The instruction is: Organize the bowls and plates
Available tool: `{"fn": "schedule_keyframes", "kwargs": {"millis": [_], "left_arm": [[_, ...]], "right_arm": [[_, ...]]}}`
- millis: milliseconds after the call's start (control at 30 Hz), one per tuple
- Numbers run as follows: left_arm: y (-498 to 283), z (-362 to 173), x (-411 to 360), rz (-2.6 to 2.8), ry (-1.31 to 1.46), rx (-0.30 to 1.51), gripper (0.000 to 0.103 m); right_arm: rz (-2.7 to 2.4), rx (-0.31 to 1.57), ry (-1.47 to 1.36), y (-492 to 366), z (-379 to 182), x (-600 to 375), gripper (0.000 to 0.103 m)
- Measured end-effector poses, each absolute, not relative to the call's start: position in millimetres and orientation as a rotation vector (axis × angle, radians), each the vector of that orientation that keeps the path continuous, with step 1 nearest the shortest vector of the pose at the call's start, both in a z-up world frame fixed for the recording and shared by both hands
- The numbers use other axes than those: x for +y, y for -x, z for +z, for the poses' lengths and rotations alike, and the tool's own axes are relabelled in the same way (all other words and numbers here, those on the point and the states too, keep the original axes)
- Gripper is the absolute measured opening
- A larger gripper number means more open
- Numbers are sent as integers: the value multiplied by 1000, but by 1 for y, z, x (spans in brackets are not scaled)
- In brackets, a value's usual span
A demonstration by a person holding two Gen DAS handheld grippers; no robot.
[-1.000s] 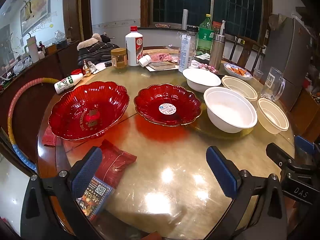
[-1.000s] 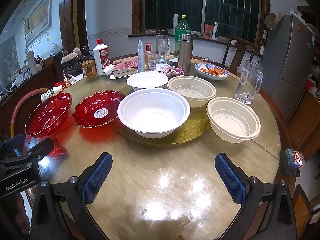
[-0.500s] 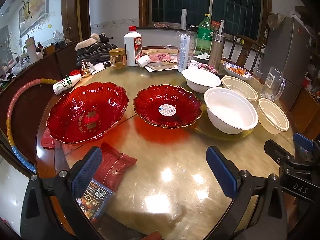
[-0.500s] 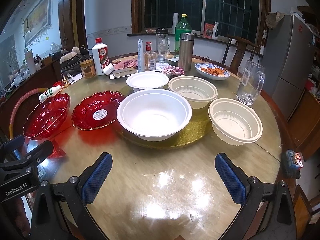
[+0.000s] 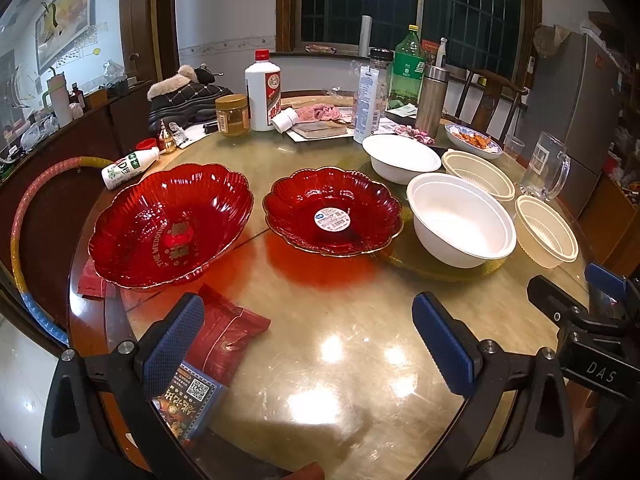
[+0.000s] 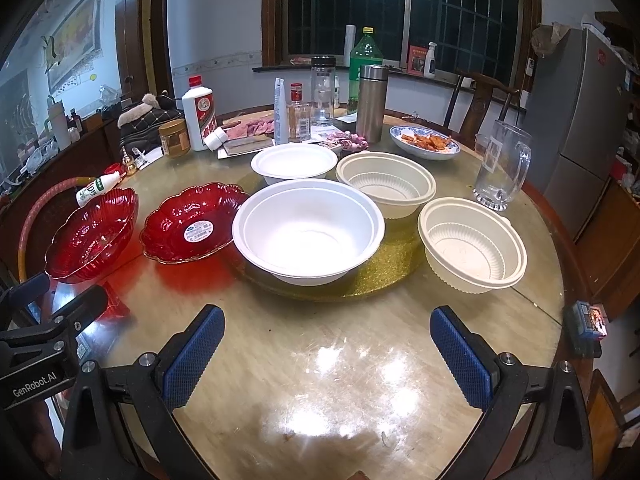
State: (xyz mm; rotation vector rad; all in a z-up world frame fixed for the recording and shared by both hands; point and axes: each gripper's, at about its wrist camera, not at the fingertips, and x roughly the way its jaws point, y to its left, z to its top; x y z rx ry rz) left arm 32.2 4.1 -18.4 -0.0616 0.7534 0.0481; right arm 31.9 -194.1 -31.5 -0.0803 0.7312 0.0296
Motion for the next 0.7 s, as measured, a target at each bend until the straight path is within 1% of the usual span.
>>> {"fn": "schedule_keyframes", "kwargs": {"millis": [700], "left_arm": [[-32, -19, 2, 44, 60, 753, 103]], "right_arm": [[34, 730, 84, -32, -29, -192, 103]]}}
